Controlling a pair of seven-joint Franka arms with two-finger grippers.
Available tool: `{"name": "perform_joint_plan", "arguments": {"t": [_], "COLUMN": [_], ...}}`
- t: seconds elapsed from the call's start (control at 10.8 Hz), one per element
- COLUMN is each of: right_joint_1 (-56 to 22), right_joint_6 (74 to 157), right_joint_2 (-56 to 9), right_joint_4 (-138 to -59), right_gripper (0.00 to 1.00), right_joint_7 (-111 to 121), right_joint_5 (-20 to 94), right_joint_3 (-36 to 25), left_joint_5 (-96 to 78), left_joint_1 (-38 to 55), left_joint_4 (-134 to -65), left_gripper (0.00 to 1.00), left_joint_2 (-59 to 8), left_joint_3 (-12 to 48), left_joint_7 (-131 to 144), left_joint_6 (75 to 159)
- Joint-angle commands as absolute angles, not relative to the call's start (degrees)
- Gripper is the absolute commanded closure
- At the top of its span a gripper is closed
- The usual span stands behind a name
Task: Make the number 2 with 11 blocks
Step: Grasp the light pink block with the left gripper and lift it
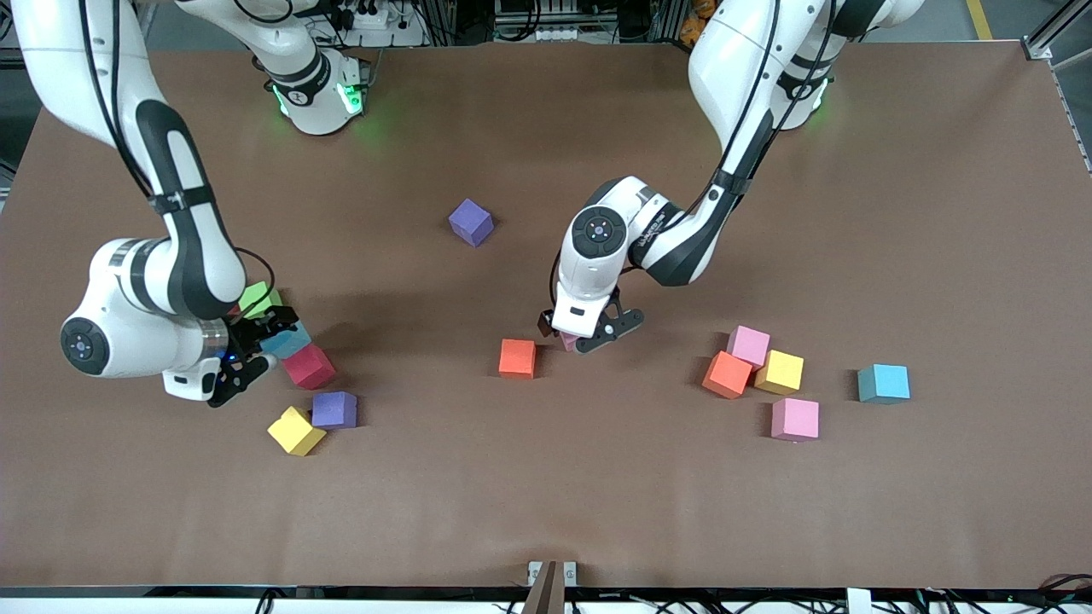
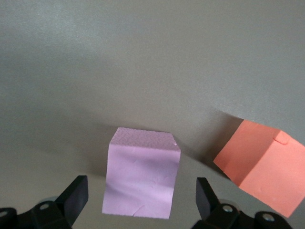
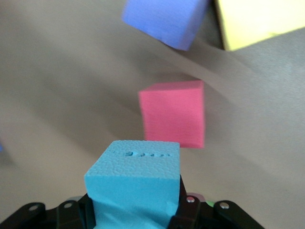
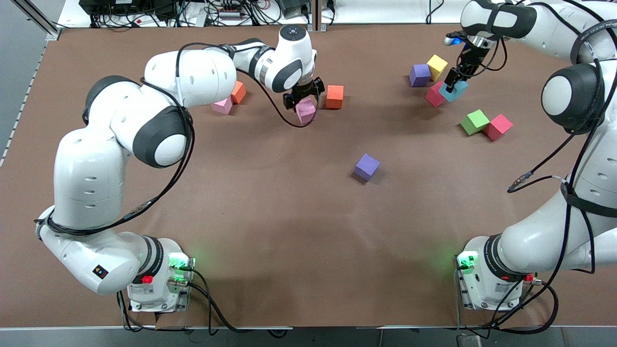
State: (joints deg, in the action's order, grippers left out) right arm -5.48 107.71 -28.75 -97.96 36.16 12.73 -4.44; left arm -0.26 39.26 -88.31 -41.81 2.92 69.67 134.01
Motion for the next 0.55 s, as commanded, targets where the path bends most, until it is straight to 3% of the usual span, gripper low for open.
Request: {"name": "perform_joint_plan", "arguments": {"t": [0.0, 0.46], "right_joint_1": [-8.3, -13.4], "right_joint_6": [105.7, 105.5], "right_joint_2": [-25.7, -24.4], "right_joint_4": [-98.8, -99.1], "right_gripper": [0.72, 0.71], "right_joint_7": [29.7, 21.8], "right_joint_5": [13.7, 16.0], "right_joint_3": [-4.6, -4.6], "left_joint_5": [1.3, 1.3], "left_joint_1": [39.5, 39.3], "left_joint_4": [-86.7, -86.8], "left_gripper": [0.00, 0.00], "left_joint_2": [-43.3, -44.0], "left_joint_3": [2.6, 2.6], "left_joint_7": [69.3, 66.7], "left_joint_6": [135.0, 135.1]}}
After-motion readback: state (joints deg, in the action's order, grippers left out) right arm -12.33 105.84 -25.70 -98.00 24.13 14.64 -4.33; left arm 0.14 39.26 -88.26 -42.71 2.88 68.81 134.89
